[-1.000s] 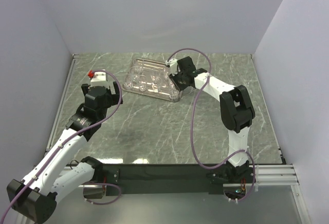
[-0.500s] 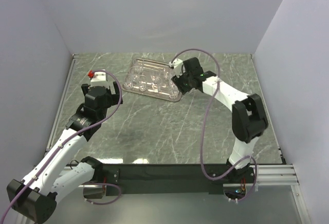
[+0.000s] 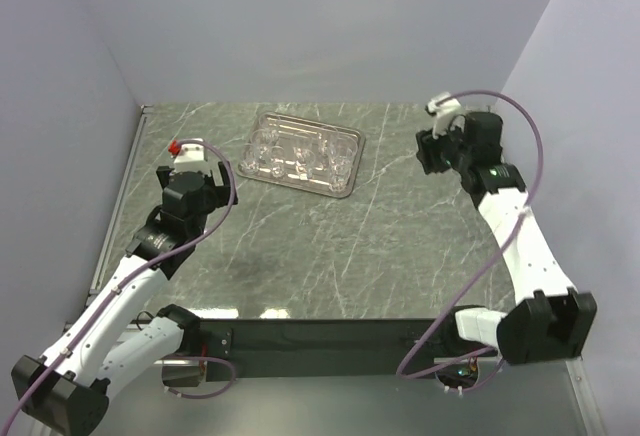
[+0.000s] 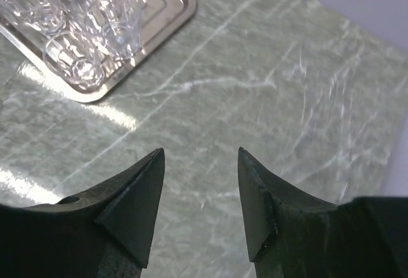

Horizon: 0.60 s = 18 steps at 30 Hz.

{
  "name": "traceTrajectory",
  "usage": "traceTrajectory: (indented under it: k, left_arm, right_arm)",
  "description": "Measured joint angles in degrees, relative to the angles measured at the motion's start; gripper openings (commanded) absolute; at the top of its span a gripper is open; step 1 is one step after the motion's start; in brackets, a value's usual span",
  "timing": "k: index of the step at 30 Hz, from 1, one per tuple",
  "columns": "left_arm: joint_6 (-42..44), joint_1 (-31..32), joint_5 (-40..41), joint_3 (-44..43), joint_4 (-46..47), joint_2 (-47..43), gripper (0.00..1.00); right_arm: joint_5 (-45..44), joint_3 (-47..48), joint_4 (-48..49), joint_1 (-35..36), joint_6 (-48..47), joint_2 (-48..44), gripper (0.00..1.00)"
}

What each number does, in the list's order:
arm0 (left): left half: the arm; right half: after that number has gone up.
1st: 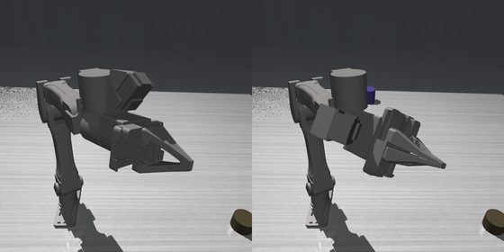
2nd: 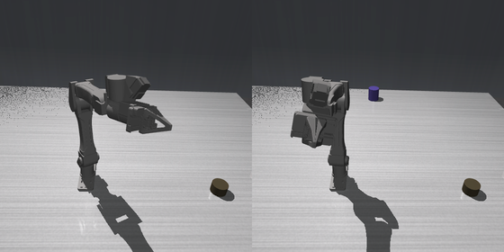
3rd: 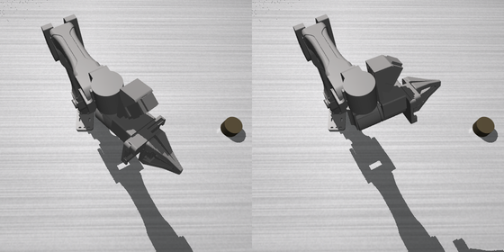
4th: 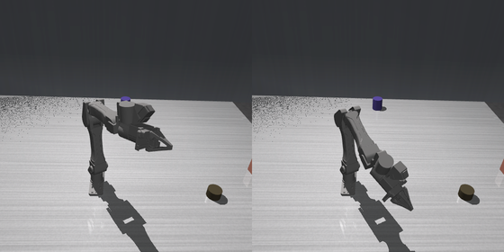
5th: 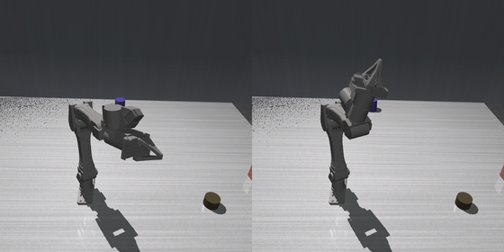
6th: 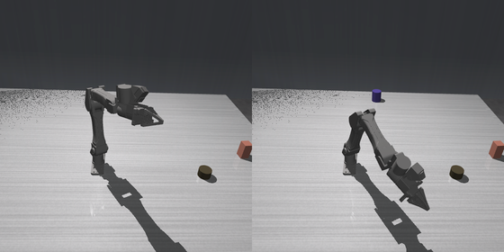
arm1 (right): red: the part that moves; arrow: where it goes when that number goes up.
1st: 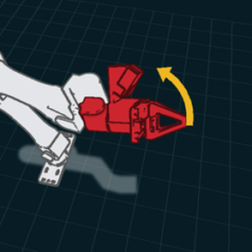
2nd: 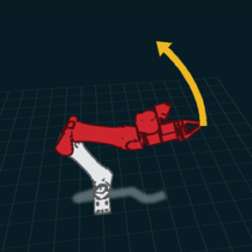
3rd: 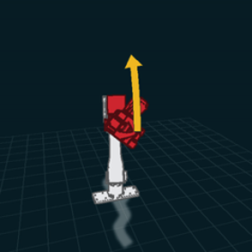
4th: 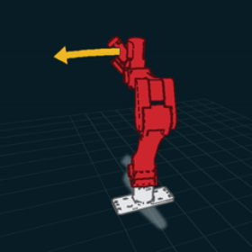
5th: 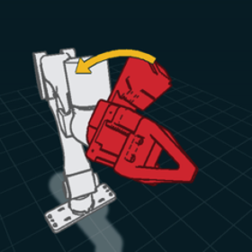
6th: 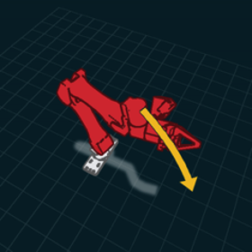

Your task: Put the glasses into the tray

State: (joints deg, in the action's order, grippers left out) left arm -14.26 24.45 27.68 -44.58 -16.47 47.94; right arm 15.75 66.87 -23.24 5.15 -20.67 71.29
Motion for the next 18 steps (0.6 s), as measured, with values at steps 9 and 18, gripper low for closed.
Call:
traceTrajectory:
  k: [9,18]
  left_arm:
    - [-0.3,-2.4,-2.7,1.2,1.5,-0.3,1.00]
    - [-2.6,-13.9,-10.4,1.2,2.0,6.5,0.99]
  right_arm:
    - [-6.1,-17.4,2.2,-8.0,9.6,-13.4,0.63]
    - [-25.3,-24.2,7.6,-10.3,19.5,-25.3,0.94]
